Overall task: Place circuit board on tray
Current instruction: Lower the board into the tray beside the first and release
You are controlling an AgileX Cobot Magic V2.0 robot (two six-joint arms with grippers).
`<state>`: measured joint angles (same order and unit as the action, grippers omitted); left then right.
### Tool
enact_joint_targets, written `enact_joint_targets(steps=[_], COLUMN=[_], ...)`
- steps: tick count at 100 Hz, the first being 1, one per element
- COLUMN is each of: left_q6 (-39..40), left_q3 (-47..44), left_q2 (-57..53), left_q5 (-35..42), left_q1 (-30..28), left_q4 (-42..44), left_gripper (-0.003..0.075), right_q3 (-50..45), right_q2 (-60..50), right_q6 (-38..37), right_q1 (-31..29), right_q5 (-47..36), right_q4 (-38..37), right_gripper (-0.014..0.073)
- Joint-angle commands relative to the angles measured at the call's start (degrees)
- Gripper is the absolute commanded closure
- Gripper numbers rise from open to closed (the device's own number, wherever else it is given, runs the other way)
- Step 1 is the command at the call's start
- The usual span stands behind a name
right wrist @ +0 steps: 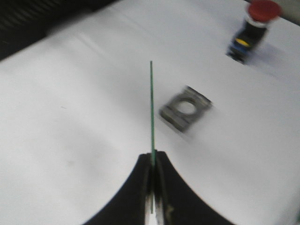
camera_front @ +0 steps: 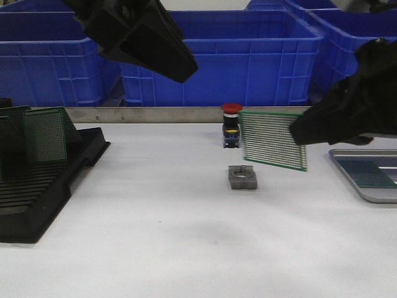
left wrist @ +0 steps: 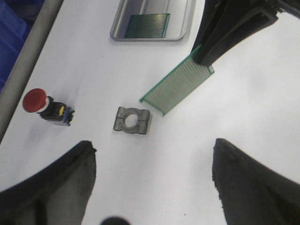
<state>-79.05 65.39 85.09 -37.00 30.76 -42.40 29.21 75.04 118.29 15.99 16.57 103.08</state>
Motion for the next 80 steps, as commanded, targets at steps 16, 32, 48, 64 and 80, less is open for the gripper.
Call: enact_joint_targets(steps=[16, 32, 48, 64, 80], left_q6=[0.76, 0.76, 0.76, 0.76, 0.76], left_q3=[1.76, 1.76, 1.76, 1.76, 1.76], left_q2=[-2.77, -2.77, -2.77, -2.77, -2.77], left_q5=[1.42, 0.26, -1.22, -1.34, -1.34], left_q1=[-0.89, -0.89, -0.89, -0.89, -0.89], left_q4=[-2.98, -3.07, -3.07, -3.07, -3.07], left_gripper=[0.0226, 0.0226, 0.0226, 0.0226, 0.0226], right_q3=[1.59, 2.59, 3.90, 4.15, 4.42], right_q2=[-1.18, -1.18, -1.18, -1.12, -0.58], right_q6=[-0.96, -4.00, -5.97, -5.97, -5.97], right_q1=[-0.69, -5.40, -13.26, -21.00, -25.65], right_q5=[-14.92, -16.12, -12.95, -5.59, 2.83], right_q4=[7.69, 7.69, 7.69, 7.69, 7.69], right_gripper=[0.0572, 0.0572, 0.0572, 0.0572, 0.0572])
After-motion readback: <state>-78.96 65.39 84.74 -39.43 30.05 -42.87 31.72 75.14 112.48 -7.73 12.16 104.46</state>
